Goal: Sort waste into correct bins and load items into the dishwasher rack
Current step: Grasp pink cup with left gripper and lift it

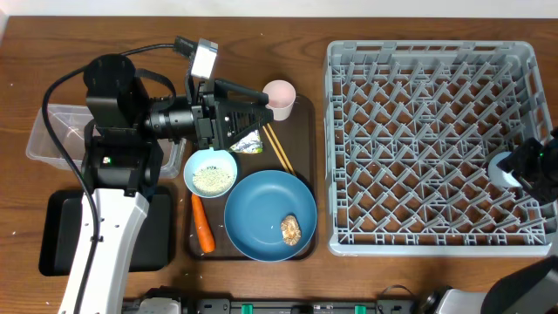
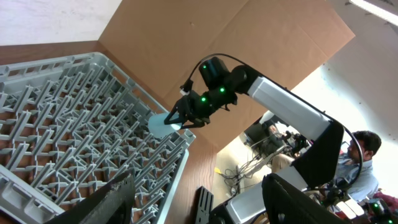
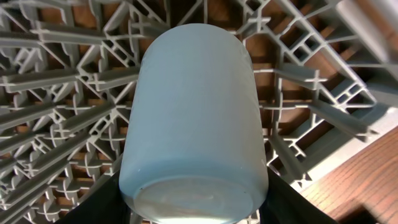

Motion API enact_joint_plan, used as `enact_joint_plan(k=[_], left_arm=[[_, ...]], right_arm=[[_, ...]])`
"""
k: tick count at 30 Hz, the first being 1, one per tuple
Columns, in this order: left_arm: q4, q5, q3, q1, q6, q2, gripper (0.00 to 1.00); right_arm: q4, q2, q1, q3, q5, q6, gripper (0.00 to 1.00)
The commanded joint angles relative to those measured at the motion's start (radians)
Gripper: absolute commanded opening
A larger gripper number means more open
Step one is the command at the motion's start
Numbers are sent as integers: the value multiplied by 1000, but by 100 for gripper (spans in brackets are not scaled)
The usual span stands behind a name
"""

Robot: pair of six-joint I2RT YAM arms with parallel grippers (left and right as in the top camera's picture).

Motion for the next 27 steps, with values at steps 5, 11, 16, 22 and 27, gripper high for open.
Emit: enact_joint_plan(k=[5, 11, 16, 22, 27], left_arm=[[5, 16, 11, 5, -1, -6, 66], [5, 4, 11, 5, 38, -6, 67], [-52, -140, 10, 3, 121, 13, 67], [-374, -772, 10, -49, 246, 69, 66], [-353, -1131, 10, -134, 285, 146, 66]], right_arm=[[7, 24, -20, 19, -11, 21, 82], [-40, 10, -19, 95, -45, 14, 88], [-92, -42, 6, 226, -346, -143, 88], [-70, -166, 101, 285, -478, -180, 88], [-59, -237, 203, 285, -477, -117, 93]])
